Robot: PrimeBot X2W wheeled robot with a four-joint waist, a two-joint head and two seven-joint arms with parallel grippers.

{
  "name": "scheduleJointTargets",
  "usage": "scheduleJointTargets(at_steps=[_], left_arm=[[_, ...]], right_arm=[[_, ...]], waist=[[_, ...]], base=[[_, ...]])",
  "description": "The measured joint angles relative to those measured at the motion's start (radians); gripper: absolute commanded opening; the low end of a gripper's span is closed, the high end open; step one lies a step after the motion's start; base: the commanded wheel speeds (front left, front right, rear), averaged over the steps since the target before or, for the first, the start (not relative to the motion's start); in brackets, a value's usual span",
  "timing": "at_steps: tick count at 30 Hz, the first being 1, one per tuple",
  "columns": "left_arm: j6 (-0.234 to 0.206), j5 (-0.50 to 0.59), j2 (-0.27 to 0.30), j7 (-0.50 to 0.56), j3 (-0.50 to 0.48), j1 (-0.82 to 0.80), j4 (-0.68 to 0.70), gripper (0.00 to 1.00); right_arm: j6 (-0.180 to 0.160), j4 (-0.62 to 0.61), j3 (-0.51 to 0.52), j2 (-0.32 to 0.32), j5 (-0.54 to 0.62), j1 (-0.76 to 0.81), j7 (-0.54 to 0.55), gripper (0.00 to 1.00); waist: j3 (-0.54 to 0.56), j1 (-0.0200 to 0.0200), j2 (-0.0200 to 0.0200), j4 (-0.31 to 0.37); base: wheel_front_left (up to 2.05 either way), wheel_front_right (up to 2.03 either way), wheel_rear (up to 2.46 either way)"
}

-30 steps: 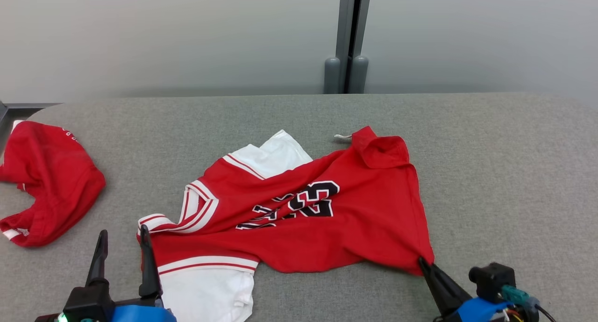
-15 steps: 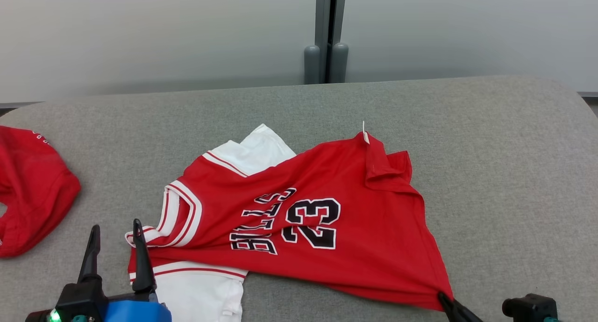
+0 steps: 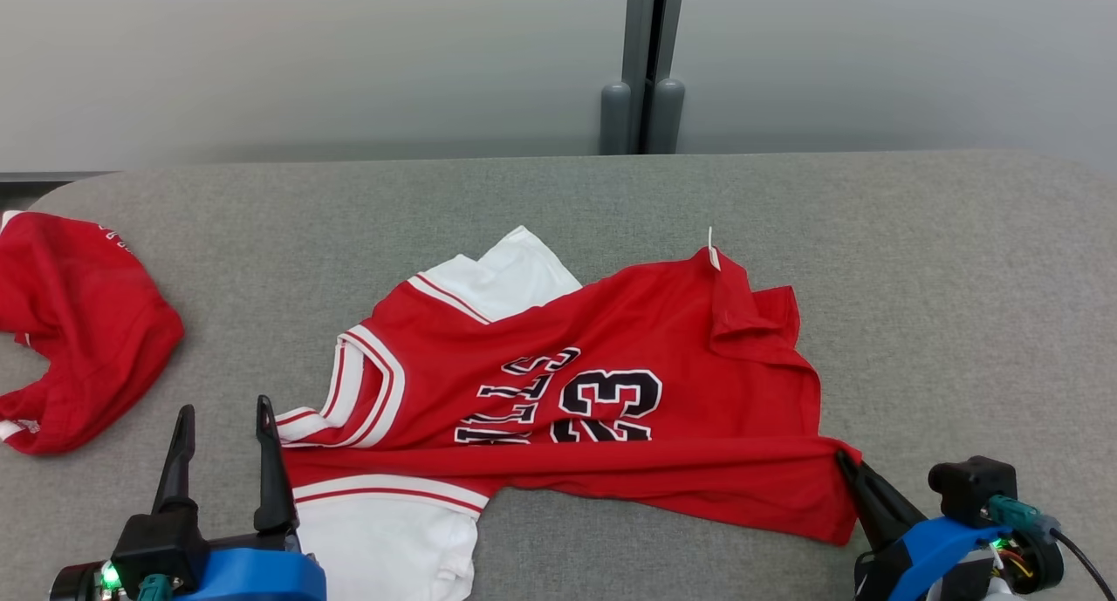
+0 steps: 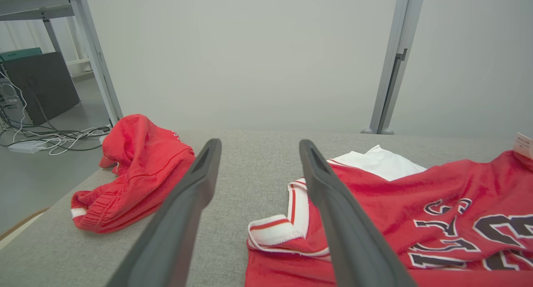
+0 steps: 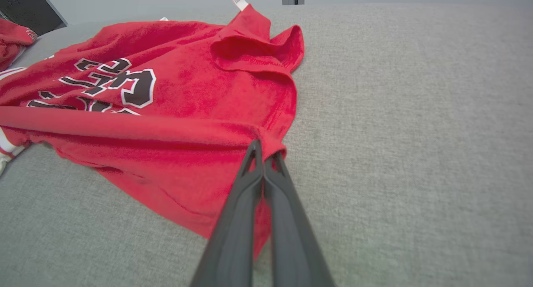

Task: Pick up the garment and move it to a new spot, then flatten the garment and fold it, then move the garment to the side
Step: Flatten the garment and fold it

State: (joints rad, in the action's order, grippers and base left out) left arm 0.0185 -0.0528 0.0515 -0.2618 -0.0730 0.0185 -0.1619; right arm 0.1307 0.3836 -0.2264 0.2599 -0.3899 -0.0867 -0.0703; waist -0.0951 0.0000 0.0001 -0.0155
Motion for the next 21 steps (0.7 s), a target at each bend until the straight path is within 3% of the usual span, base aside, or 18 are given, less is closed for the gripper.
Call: scheduleJointTargets(at_steps=[4,5,6,7,14,21], left_arm=[[0.001,0.0,0.0,0.0,-0.002,0.0,-0.002,1.0],[0.0,0.0,0.0,0.0,-0.001,0.0,-0.001,1.0],[0.0,0.0,0.0,0.0,0.0,0.0,0.0,1.0],[0.0,0.0,0.0,0.0,0.0,0.0,-0.001,1.0],[-0.005,0.0,0.0,0.0,0.006,0.006,-0.001,1.0],[-0.005,0.001,0.0,0.0,-0.01,0.024,-0.001,1.0]], right_arm=[[0.0,0.152,-0.032,-0.009,-0.015,-0.084,-0.065,0.0],[0.0,0.193,-0.051,-0.015,-0.025,-0.108,-0.087,0.3],[0.0,0.212,-0.058,-0.016,-0.029,-0.118,-0.102,0.73],[0.0,0.228,-0.061,-0.017,-0.036,-0.124,-0.114,1.0],[0.0,0.235,-0.032,-0.007,-0.057,-0.118,-0.184,1.0],[0.0,0.027,0.132,-0.041,0.024,-0.013,-0.192,1.0]], waist=[[-0.002,0.0,0.0,-0.012],[-0.002,0.0,0.0,-0.013],[-0.001,0.0,0.0,-0.014],[-0.001,0.0,0.0,-0.014],[0.014,0.0,0.0,-0.01],[0.037,-0.0001,0.0,0.0]], base=[[0.0,0.0,0.0],[0.0,0.0,0.0],[0.0,0.0,0.0],[0.0,0.0,0.0],[0.0,0.0,0.0],[0.0,0.0,0.0]])
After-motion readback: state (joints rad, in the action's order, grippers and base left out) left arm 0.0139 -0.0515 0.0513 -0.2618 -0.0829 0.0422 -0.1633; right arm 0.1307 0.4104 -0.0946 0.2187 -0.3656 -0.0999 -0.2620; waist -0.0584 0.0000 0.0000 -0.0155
